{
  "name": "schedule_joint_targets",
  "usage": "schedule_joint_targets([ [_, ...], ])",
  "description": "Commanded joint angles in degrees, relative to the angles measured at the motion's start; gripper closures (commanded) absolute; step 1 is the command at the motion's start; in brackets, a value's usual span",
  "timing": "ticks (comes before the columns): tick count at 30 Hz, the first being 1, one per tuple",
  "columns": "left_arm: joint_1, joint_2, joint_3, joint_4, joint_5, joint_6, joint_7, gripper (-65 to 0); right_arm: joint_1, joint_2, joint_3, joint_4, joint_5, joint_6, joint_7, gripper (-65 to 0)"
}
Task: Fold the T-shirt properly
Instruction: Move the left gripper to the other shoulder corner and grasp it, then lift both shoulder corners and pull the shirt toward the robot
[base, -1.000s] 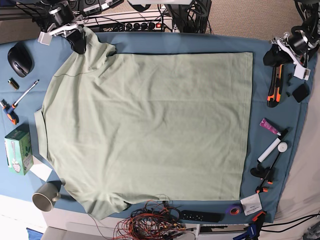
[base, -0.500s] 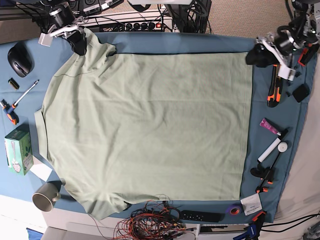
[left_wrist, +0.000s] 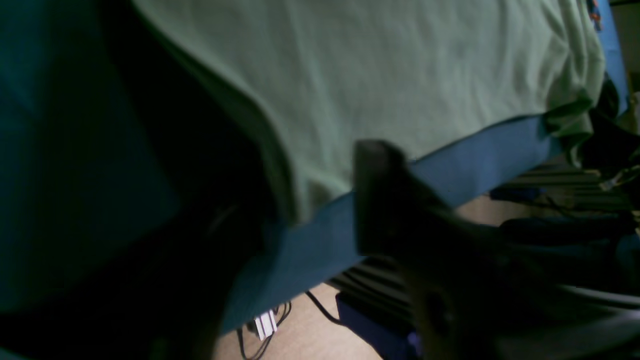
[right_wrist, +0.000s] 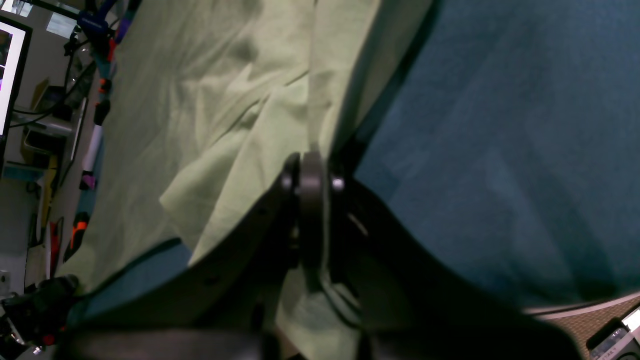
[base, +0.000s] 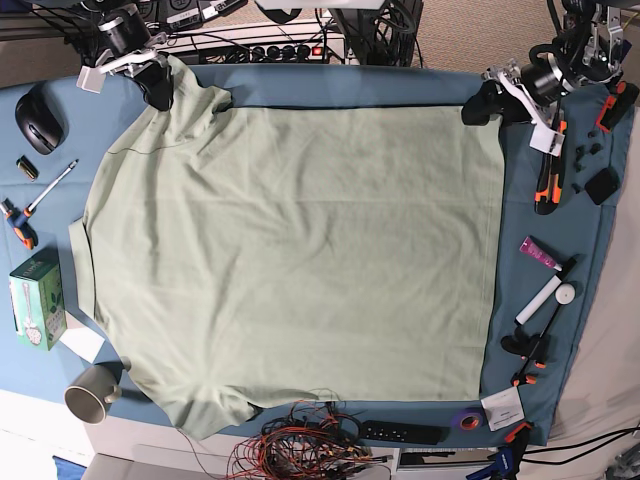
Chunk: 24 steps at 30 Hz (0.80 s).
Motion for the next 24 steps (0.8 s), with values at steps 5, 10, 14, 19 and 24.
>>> schedule_joint_targets([
  [5, 1.0, -0.4, 0.5, -0.3, 5.2, -0.5, 0.1, -2.3, -0.8, 0.2, -0.1, 0.1, -0.1, -0.6, -1.9, 0.0],
  [10, 1.0, -0.5, 0.5, -0.3, 7.4, -0.4, -0.2, 0.0, -0.8, 0.2, -0.1, 0.1, 0.6, -0.6, -1.6, 0.0],
  [14, 1.0, -0.5, 0.5, 0.1, 7.3, -0.4, 1.6, 0.0, -1.0, 0.2, -0.1, 0.1, 0.6, -0.6, -2.4, 0.0],
  [19, 2.3, -0.5, -0.4, 3.1, 7.3, -0.5, 3.0, 0.0, -2.3, 0.6, -0.1, 0.2, 2.6, -0.6, -4.3, 0.0],
  [24, 5.1, -0.5, -2.8, 7.3, 7.3, -0.4, 3.3, 0.0, -5.2, 3.3, -0.1, 0.2, 2.9, -0.6, -4.4, 0.0],
])
